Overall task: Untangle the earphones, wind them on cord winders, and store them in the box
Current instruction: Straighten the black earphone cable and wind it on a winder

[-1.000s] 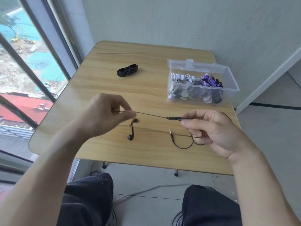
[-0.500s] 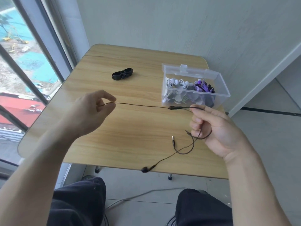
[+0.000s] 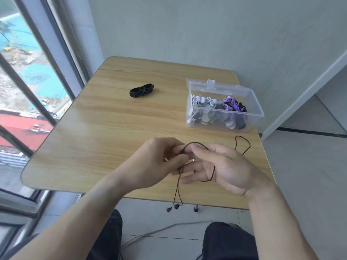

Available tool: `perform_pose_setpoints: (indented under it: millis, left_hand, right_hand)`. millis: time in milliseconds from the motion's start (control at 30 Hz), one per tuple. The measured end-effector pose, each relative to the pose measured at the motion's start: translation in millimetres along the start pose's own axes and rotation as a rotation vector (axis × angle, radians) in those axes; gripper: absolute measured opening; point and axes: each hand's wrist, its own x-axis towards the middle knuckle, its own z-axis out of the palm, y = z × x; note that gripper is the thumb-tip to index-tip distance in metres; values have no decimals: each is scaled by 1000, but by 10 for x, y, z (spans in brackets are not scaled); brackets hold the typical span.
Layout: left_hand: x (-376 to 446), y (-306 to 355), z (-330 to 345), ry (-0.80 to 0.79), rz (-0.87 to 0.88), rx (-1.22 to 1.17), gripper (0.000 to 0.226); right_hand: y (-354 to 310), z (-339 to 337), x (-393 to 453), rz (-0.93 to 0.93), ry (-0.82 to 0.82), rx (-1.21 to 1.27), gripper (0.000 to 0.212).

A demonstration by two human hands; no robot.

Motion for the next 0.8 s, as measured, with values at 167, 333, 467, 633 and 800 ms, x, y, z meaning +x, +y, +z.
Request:
perform_pose_setpoints:
  millis: [167, 333, 467, 633, 800]
  left_hand:
    - [-26, -44, -145, -63, -83, 0, 23]
    - [-17, -79, -145, 66, -18, -11, 28]
    - [-14, -14, 149, -112, 15, -185, 54]
    - [21, 44, 112, -217, -15, -314, 30]
    - [14, -49, -268, -249, -188, -391, 38]
  right_hand:
    - [-40, -102, -78, -127, 464, -369, 28]
    - [-75, -258, -97, -149, 670, -476, 37]
    - [-71, -38, -45, -153, 434, -325, 33]
    - [-82, -101, -54, -240, 529, -247, 13]
    - [-53, -406, -142, -273, 976, -473, 17]
